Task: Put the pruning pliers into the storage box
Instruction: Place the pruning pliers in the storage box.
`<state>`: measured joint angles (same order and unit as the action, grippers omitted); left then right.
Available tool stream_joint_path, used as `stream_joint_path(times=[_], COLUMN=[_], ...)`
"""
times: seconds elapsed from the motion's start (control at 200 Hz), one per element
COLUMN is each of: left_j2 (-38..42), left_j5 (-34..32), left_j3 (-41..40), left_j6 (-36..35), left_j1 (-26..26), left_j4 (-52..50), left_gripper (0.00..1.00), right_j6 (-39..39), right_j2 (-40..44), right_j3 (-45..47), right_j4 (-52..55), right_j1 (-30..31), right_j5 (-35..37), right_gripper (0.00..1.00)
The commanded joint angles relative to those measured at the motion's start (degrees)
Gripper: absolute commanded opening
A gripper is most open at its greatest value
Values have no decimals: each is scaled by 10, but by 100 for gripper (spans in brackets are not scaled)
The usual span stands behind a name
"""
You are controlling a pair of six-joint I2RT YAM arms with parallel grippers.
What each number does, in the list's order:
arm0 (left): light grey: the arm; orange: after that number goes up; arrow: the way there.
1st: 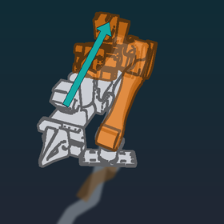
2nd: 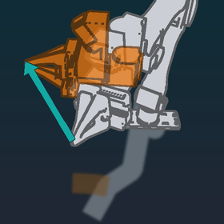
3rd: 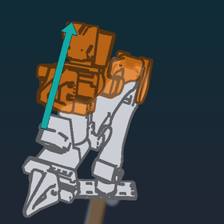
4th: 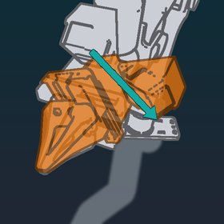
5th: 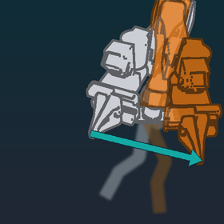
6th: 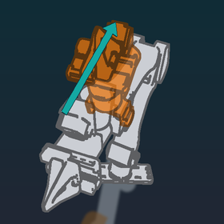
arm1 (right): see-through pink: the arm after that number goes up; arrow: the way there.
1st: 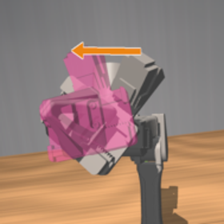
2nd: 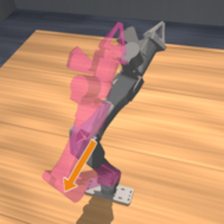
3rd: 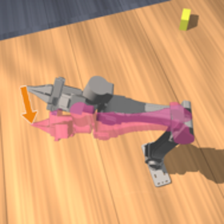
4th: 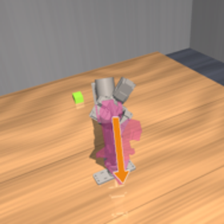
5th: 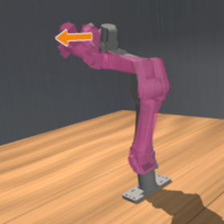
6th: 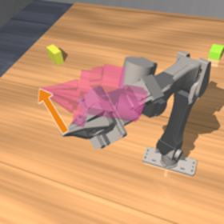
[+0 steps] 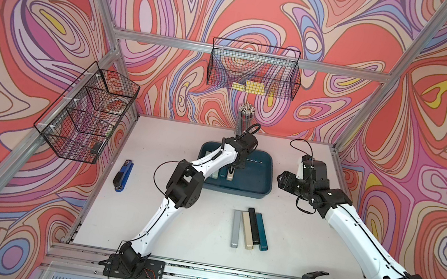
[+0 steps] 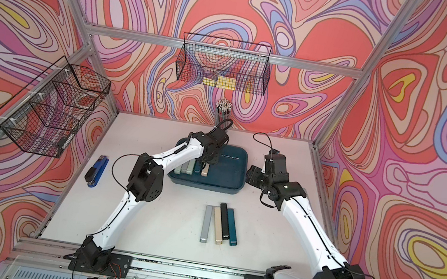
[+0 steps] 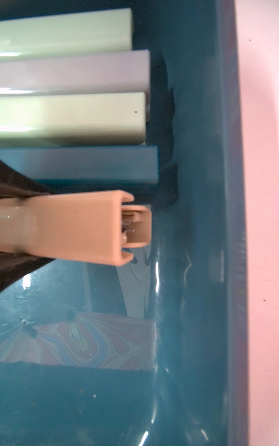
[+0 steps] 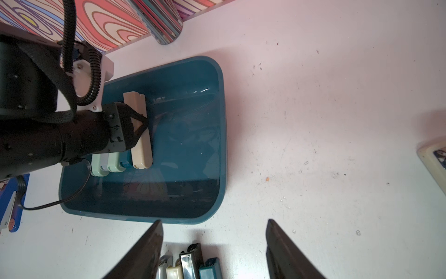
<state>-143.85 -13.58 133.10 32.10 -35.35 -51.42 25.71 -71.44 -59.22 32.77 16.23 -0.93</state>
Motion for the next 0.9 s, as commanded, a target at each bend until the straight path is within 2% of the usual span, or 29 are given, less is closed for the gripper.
stream_joint_path(times=[0.0, 0.381, 0.661, 0.896], left_j2=[-22, -26, -22, -21], left_j5=[-21, -10, -3, 11], left_j3=[11, -2, -7, -13], left_j6=[0, 8, 18, 20], left_j1=[10, 11, 11, 11], left_j4=[5, 11, 13, 29], left_gripper=[26, 27, 35, 36], right_j6=[4, 7, 5, 5], right_j2=[-9, -22, -25, -22], right_j3=[2, 1, 1, 4], right_j4=[-9, -21, -19, -19], right_j1=[4, 4, 4, 4], right_j5=[-4, -11, -10, -11], right_gripper=[69, 68, 70, 70])
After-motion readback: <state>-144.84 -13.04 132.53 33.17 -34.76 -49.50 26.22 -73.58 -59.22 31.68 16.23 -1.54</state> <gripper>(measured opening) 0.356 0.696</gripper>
